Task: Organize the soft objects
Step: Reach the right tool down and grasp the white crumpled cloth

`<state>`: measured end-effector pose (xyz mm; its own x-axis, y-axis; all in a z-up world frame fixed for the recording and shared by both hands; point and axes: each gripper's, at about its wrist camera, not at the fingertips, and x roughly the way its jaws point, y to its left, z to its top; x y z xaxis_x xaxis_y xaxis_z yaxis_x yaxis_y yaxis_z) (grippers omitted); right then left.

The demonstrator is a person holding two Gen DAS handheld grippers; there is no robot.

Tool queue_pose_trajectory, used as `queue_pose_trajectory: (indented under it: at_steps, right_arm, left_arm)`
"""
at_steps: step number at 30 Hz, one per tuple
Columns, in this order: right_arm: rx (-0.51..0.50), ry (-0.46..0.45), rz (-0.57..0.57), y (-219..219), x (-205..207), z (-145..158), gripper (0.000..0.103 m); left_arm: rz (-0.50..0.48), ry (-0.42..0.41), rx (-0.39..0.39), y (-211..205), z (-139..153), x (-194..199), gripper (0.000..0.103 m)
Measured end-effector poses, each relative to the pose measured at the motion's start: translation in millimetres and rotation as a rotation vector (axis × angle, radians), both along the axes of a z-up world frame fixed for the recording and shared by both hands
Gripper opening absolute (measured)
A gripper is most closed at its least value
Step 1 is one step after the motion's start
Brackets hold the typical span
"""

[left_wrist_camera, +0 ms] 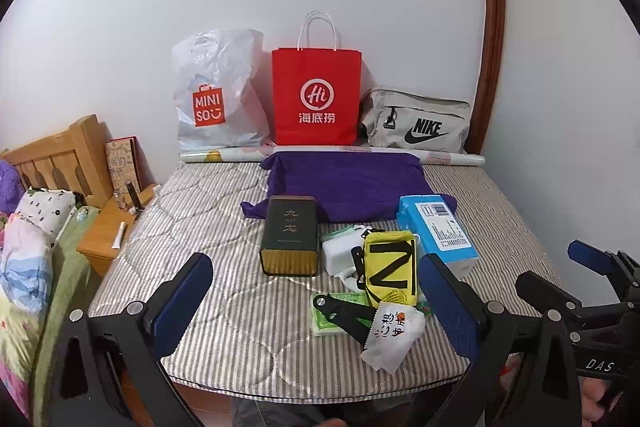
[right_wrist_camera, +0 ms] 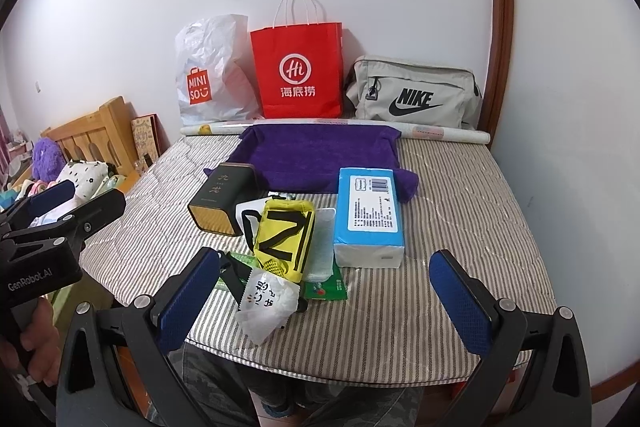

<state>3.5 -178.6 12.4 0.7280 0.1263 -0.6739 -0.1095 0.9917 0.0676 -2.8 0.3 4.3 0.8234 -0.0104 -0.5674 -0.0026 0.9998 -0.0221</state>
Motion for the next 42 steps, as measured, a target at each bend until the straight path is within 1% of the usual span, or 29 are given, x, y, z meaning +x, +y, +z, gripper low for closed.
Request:
queue_pose_trajectory:
  at_steps: [6, 10, 13, 16, 18, 20, 23, 27, 31, 32, 33, 35, 37, 40, 42]
  right_arm:
    - [0.020, 0.033, 0.015, -2.0, 9.2, -17.7, 0.103]
    - [0.017, 0.065, 0.032, -1.0, 16.7, -37.4, 0.103]
    - [0.013, 0.091, 0.048, 2.0, 22.3, -51.2, 0.101]
    - [0.001, 0.112, 0.077, 7.7, 27.2, -67.3, 0.095]
    - [-0.004, 0.132, 0.099, 11.9, 31.2, -79.3, 0.087]
    - [-0.003, 0.150, 0.119, 15.0, 35.0, -93.3, 0.083]
    - [0.007, 0.185, 0.151, 20.2, 38.7, -111.8, 0.079]
    - [0.011, 0.221, 0.185, 30.7, 43.7, -130.9, 0.071]
    - [0.019, 0.252, 0.192, 37.3, 51.5, -149.9, 0.065]
    - [0.019, 0.252, 0.199, 38.5, 53.0, -154.1, 0.057]
    - [0.019, 0.251, 0.209, 39.9, 54.5, -158.3, 0.040]
    - [0.041, 0.256, 0.220, 39.1, 57.2, -161.5, 0.022]
    - [0.063, 0.238, 0.218, 35.7, 57.1, -159.3, 0.022]
    - [0.076, 0.186, 0.216, 28.8, 54.7, -149.2, 0.022]
    - [0.102, 0.176, 0.208, 22.1, 56.2, -145.4, 0.022]
  left_arm:
    - [0.012, 0.053, -0.003, 5.6, -19.5, 19.0, 0.103]
    - [0.036, 0.086, 0.015, 13.0, -34.6, 31.7, 0.103]
    - [0.055, 0.112, -0.004, 21.7, -44.2, 39.6, 0.103]
    - [0.058, 0.124, -0.023, 29.3, -52.9, 45.4, 0.103]
    - [0.051, 0.133, -0.035, 33.0, -59.1, 48.6, 0.103]
    - [0.052, 0.135, -0.034, 35.8, -65.3, 51.8, 0.103]
    - [0.054, 0.140, -0.039, 39.0, -74.1, 55.7, 0.103]
    - [0.044, 0.184, -0.059, 41.0, -88.3, 64.7, 0.102]
    - [0.030, 0.213, -0.046, 38.5, -104.0, 71.3, 0.102]
    - [0.021, 0.218, -0.048, 37.4, -107.5, 72.7, 0.101]
    - [0.012, 0.224, -0.053, 36.2, -111.0, 74.2, 0.101]
    - [-0.012, 0.237, -0.065, 34.0, -117.1, 77.4, 0.101]
    - [-0.032, 0.241, -0.071, 31.2, -120.8, 79.9, 0.101]
    - [-0.055, 0.246, -0.075, 27.1, -125.9, 81.2, 0.101]
    - [-0.070, 0.249, -0.084, 24.4, -128.1, 82.4, 0.101]
